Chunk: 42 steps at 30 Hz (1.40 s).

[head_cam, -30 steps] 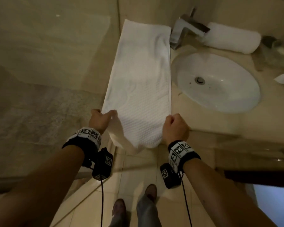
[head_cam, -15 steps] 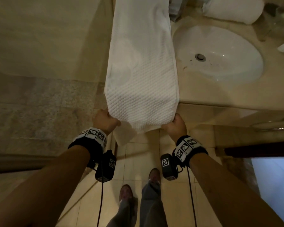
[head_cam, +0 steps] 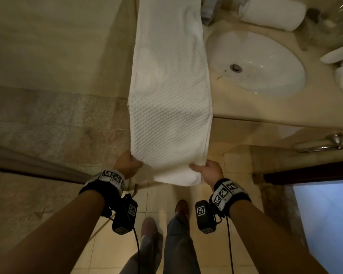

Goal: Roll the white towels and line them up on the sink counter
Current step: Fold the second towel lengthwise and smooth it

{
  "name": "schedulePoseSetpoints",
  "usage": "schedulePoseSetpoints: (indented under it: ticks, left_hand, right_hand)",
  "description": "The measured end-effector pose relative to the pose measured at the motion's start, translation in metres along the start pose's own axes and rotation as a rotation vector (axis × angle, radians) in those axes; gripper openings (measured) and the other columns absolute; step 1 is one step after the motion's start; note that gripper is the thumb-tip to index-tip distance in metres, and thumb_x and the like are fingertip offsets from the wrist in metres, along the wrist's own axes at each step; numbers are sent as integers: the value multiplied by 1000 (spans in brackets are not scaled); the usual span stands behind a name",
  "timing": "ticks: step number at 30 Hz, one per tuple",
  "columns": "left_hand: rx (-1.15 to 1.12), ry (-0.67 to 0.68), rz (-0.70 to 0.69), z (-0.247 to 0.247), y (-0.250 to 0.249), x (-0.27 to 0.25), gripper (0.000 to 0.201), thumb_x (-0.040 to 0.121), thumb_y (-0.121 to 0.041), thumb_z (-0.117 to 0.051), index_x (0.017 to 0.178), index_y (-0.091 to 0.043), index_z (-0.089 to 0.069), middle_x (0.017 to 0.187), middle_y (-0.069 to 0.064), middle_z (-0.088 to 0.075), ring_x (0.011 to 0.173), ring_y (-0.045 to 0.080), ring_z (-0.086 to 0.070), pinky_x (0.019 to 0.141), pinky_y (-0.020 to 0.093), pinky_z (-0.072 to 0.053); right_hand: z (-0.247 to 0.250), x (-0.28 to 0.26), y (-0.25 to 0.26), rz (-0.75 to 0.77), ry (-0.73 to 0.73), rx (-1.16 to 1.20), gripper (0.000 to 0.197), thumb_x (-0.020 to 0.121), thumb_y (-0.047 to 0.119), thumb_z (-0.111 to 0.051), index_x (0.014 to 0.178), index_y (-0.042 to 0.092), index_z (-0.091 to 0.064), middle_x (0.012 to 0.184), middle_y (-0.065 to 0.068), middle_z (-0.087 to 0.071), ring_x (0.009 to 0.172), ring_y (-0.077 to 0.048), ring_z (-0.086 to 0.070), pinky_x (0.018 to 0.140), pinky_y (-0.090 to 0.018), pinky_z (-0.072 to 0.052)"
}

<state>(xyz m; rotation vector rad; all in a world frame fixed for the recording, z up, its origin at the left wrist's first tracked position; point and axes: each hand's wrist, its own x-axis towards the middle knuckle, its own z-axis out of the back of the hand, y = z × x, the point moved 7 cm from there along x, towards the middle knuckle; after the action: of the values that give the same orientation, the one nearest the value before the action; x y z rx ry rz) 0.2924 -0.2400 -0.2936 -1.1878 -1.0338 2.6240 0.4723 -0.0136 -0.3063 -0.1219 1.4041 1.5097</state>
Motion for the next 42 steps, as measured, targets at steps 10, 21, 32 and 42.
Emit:
schedulePoseSetpoints:
  ticks: [10,21,32,42]
  left_hand:
    - [-164,-75,96,22,1,-50,46,92,-41,-55,120,-5,-48,106,15,-64,79,25,-64,58,30,-50]
    - [-546,90,105,16,-1,-79,18,94,-19,-59,99,-2,-63,92,15,-65,82,28,-63,81,43,-53]
    - [-439,21,104,-9,-6,-62,29,101,-12,-38,73,-7,-46,63,8,-45,31,5,-46,36,16,-35]
    - [-363,-19,129,-3,12,-62,20,98,-18,-45,82,-7,-50,75,11,-56,56,16,-57,49,25,-48]
  right_hand:
    - [23,-45,13,100,-66,-176,46,90,35,-64,125,9,-50,123,-9,-61,111,-27,-59,98,-44,-49]
    - [38,-60,19,222,-59,-36,38,77,26,-79,105,35,-55,120,-3,-60,110,-23,-59,90,-51,-54]
    - [34,-37,-4,71,-88,-50,23,82,25,-75,101,17,-67,101,1,-64,104,-22,-62,95,-45,-52]
    - [50,-33,-14,111,-112,-56,13,84,22,-68,82,26,-56,99,-6,-67,97,-26,-66,84,-51,-56]
